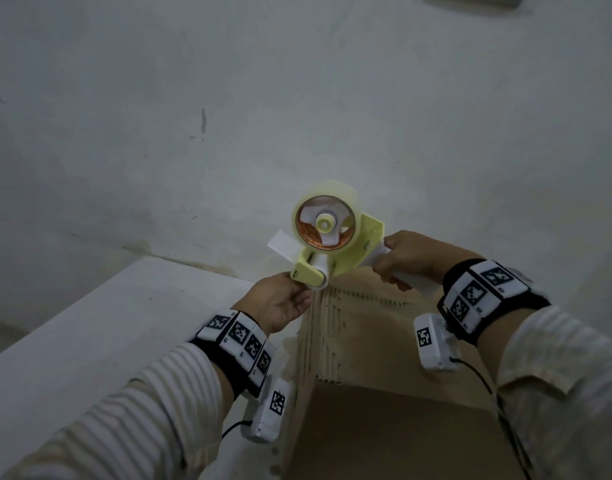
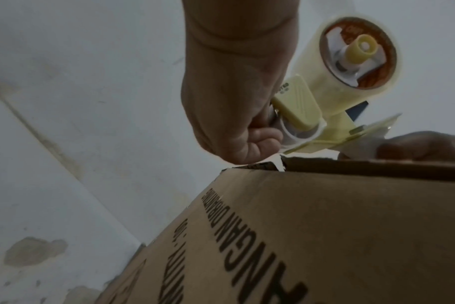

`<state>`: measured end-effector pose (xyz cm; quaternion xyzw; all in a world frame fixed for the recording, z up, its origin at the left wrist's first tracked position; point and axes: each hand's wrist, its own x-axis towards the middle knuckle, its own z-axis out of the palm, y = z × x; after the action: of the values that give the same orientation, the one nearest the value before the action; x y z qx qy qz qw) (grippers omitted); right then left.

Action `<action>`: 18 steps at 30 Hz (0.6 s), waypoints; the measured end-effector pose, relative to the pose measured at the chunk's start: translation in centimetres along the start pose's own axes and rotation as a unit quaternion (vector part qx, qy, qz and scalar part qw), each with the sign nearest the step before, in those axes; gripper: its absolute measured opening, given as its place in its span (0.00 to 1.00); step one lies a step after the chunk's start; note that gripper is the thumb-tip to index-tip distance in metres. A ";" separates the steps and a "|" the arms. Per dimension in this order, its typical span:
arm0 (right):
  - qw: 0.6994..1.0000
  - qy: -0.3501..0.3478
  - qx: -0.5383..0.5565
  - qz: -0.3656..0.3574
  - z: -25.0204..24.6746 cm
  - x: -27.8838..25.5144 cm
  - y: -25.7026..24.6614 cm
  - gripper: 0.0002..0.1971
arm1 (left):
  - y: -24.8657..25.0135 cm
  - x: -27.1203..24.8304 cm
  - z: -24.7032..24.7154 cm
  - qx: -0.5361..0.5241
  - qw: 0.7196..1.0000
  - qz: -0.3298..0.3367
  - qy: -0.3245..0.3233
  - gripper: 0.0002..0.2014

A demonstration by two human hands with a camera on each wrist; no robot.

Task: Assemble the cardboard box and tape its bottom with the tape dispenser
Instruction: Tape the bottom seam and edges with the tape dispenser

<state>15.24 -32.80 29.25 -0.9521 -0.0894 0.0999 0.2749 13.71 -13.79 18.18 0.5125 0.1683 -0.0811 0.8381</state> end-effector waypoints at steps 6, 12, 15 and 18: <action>1.000 0.011 -0.019 0.013 0.0 -0.6 0.6 0.02 | -0.2 -0.5 0.7 0.073 0.996 0.043 0.016 0.11; 0.998 0.041 -0.041 0.009 -0.9 -1.1 0.9 0.14 | 0.8 -0.4 0.2 0.062 0.995 0.059 0.049 0.12; 0.996 0.042 -0.075 0.011 -1.7 -1.0 1.2 0.16 | 0.6 -0.3 0.2 0.061 0.995 0.055 0.061 0.09; 0.994 0.031 -0.108 0.018 -1.6 -0.9 1.6 0.15 | 0.2 -0.3 0.7 0.059 0.995 0.053 0.061 0.09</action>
<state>14.96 -35.14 29.86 -0.9802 -0.0743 0.0652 0.1713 13.61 -14.33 18.70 0.5734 0.1869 -0.0146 0.7975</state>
